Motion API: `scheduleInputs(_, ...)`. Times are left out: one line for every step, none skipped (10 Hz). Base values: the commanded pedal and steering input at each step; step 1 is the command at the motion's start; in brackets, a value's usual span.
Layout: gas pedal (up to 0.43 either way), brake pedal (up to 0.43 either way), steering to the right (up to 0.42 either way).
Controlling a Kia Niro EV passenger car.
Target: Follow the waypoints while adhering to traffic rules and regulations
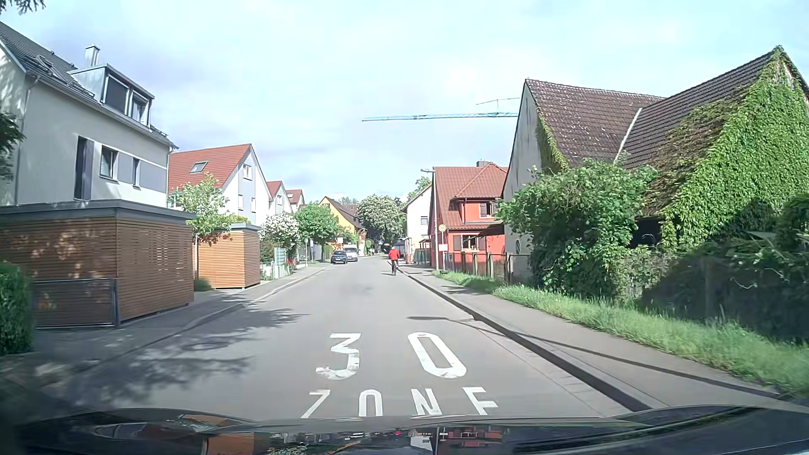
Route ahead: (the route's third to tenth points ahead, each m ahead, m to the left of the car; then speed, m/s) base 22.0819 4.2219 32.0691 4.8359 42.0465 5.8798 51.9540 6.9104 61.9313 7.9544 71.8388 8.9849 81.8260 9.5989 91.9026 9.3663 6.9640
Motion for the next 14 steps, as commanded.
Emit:
scheduleInputs(0.039, 0.000, -0.034)
scheduleInputs(0.039, 0.000, -0.033)
scheduleInputs(0.039, 0.000, -0.031)
scheduleInputs(0.039, 0.000, -0.031)
scheduleInputs(0.039, 0.000, -0.031)
scheduleInputs(0.039, 0.000, -0.029)
scheduleInputs(0.039, 0.000, -0.028)
scheduleInputs(0.039, 0.000, -0.026)
scheduleInputs(0.039, 0.000, -0.025)
scheduleInputs(0.039, 0.000, -0.025)
scheduleInputs(0.039, 0.000, -0.024)
scheduleInputs(0.039, 0.000, -0.023)
scheduleInputs(0.039, 0.000, -0.021)
scheduleInputs(0.039, 0.000, -0.019)
